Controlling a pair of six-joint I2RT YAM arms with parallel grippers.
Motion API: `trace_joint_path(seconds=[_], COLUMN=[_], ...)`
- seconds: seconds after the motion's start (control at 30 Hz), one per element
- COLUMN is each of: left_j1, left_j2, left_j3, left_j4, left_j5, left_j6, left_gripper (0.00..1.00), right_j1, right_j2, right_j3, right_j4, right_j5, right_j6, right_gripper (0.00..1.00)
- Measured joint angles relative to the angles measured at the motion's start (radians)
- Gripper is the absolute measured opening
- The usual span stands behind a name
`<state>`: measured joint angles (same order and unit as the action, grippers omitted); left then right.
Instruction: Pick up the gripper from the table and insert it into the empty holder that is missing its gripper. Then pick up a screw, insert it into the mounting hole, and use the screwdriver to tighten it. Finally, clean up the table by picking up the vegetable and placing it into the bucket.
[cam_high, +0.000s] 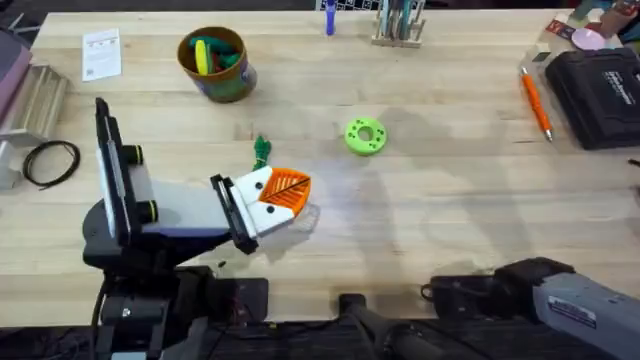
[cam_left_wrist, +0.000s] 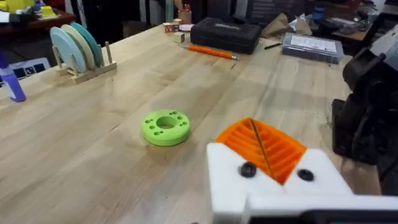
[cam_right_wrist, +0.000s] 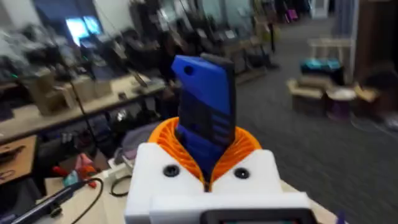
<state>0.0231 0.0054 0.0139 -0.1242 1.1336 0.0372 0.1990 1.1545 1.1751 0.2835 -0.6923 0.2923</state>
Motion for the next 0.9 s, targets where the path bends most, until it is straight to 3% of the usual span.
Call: trace_joint_path(seconds=[0.23,0.33,0.57,0.9], left_j1=[0.000,0.000,0.000,0.000], left_j2=[0.000,0.000,0.000,0.000], left_j3=[0.000,0.000,0.000,0.000], left_j4=[0.000,0.000,0.000,0.000], left_j5=[0.000,0.000,0.000,0.000], left_j6=[0.000,0.000,0.000,0.000], left_gripper=[0.008,0.008,0.008,0.008], right_j1=[0.068,0.103,0.254,0.388], right_j2=[0.107,0.201,0.337,0.341], right_j3=[-0.161,-0.188,-0.201,-0.201], right_j4=[0.555,0.698,0.875,1.009], right_j5=[-0.032,-0.091,-0.177,-0.250], right_j6=[0.211,0.281,0.371,0.388], right_gripper=[0.020,0.020,0.020,0.020])
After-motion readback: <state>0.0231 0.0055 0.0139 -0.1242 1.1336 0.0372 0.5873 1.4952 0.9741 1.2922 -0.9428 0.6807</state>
